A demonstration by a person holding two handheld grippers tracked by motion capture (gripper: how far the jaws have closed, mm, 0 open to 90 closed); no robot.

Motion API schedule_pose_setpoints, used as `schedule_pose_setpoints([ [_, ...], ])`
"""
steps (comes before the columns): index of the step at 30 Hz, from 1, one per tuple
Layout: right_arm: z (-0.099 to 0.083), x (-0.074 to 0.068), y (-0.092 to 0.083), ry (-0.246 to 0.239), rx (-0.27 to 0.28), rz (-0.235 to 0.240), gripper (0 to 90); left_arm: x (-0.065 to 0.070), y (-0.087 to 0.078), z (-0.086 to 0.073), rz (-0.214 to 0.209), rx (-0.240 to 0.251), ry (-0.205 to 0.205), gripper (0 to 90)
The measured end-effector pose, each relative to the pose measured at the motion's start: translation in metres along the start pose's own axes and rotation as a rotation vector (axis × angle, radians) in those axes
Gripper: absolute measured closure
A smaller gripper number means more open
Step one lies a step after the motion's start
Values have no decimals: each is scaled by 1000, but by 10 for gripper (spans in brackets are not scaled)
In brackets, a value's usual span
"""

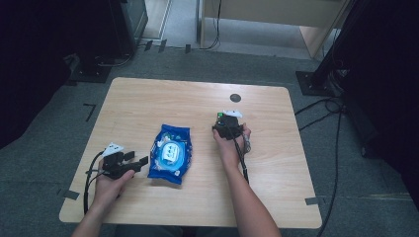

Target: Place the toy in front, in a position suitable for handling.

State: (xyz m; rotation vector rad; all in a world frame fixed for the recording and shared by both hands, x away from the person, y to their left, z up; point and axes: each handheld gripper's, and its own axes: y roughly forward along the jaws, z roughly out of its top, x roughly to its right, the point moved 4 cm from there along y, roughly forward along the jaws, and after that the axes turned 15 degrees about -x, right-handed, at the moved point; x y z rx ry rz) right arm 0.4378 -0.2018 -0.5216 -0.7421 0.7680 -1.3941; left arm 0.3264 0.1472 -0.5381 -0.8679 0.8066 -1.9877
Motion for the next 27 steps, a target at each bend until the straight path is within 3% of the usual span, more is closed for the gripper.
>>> schedule_pose_setpoints([
  [2,-10,-6,-13,-28,19,23,343,1,0,0,2,0,3,297],
  [5,-30,-15,-34,-102,38,12,343,1,1,0,6,-4,9,296],
  [8,-54,-19,-48,-134,23,37,343,2,1,-1,11,-6,14,295],
  [13,-85,-18,-64,-142,5,56,343,3,1,-1,18,-8,19,295],
  [17,-96,-15,-70,-152,8,53,343,4,2,-1,24,-9,25,295],
  [27,-106,-13,-61,-162,-4,30,334,5,3,-1,33,-13,34,293],
])
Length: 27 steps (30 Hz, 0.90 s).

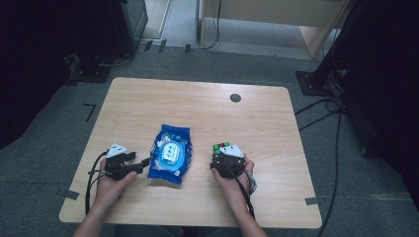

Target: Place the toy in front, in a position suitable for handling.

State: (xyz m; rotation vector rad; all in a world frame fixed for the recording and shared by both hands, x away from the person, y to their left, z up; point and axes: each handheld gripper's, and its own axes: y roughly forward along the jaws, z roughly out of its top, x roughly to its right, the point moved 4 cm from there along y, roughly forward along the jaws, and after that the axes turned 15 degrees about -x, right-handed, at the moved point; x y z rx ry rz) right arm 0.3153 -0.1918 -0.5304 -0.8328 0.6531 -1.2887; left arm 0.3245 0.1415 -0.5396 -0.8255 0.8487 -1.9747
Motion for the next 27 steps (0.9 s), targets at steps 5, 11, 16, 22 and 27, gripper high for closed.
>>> schedule_pose_setpoints([
  [5,3,0,-10,20,44,-23,147,0,0,0,-1,2,0,293],
  [11,14,-25,-39,-53,145,16,189,1,0,0,5,5,4,294],
  [16,17,-51,-43,-119,169,90,289,1,-2,0,5,25,4,320],
  [22,20,-94,-31,-192,134,280,476,1,-3,0,1,28,7,333],
  [27,21,-117,-18,-233,115,335,433,0,-3,0,-7,36,3,334],
])
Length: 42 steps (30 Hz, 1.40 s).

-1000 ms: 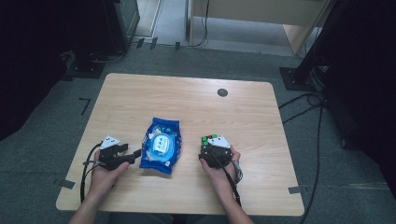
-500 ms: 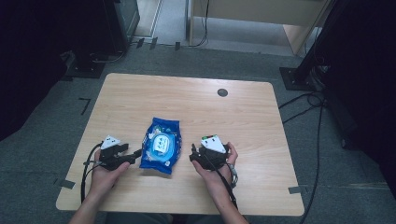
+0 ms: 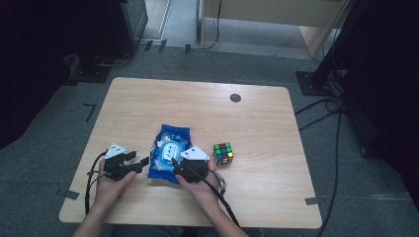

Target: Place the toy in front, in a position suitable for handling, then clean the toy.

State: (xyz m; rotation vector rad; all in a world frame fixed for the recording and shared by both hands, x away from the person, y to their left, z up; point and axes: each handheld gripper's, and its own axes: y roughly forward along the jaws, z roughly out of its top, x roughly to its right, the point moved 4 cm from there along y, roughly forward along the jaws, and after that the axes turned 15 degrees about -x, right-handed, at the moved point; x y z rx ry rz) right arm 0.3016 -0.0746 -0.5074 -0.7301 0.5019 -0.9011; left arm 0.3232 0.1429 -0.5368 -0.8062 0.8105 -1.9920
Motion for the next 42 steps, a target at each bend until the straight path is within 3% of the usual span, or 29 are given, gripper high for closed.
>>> schedule_pose_setpoints([
  [4,5,-12,13,-64,-34,7,391,2,0,0,15,4,14,338],
  [9,9,-11,25,-95,-59,-63,435,6,-4,2,31,20,36,385],
  [12,13,-7,24,-90,-37,-64,497,11,-9,7,-11,46,35,409],
  [17,21,4,23,-74,-2,-59,585,31,-14,16,-43,69,85,442],
  [23,29,15,24,-22,3,-11,610,59,-3,18,-20,9,185,484],
  [26,32,18,25,3,4,11,614,71,4,21,26,-24,239,499],
  [30,37,20,25,41,7,48,605,84,7,27,24,-51,271,519],
  [33,38,21,26,42,0,63,599,91,16,33,32,-103,268,536],
  [34,38,21,26,44,-1,66,598,90,20,35,52,-124,259,545],
  [37,38,23,26,52,-9,78,589,88,29,37,55,-161,223,576],
  [42,37,24,13,49,3,117,539,86,34,36,100,-168,219,681],
])
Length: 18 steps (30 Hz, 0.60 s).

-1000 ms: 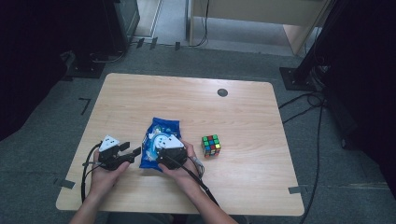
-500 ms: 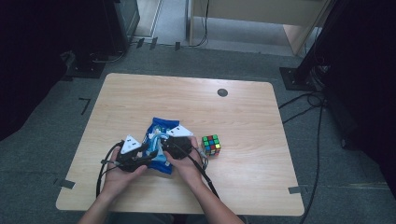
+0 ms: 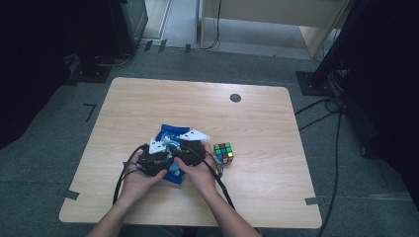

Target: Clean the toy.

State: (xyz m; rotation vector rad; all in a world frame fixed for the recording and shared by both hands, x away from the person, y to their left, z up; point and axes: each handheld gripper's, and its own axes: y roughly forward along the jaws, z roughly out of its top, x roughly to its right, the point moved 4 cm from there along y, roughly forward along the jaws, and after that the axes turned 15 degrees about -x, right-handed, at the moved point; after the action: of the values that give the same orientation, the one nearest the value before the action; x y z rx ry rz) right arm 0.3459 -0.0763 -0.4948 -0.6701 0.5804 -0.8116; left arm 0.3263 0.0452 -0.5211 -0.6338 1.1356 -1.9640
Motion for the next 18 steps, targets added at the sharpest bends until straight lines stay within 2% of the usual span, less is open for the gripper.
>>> schedule_pose_setpoints([
  [5,-6,1,-23,-36,17,18,481,-4,1,-3,-34,39,-51,852],
  [8,-14,4,-41,-70,36,23,427,-6,-1,-4,-52,59,-49,882],
  [9,-19,7,-49,-76,48,8,391,-6,-3,-5,-54,66,-48,885],
  [11,-31,19,-66,-53,89,-88,314,-9,-9,-5,-55,99,-48,887],
  [12,-40,30,-75,-13,120,-155,280,-10,-11,-4,-60,115,-50,887],
  [15,-64,55,-91,73,154,-263,238,-12,-17,-3,-67,159,-45,890],
  [16,-73,66,-94,101,155,-312,211,-12,-18,-3,-66,169,-38,891],
  [17,-77,71,-94,119,141,-327,176,-12,-20,-2,-59,185,-35,892],
  [18,-81,78,-92,136,121,-322,150,-11,-22,-2,-57,202,-37,893],
])
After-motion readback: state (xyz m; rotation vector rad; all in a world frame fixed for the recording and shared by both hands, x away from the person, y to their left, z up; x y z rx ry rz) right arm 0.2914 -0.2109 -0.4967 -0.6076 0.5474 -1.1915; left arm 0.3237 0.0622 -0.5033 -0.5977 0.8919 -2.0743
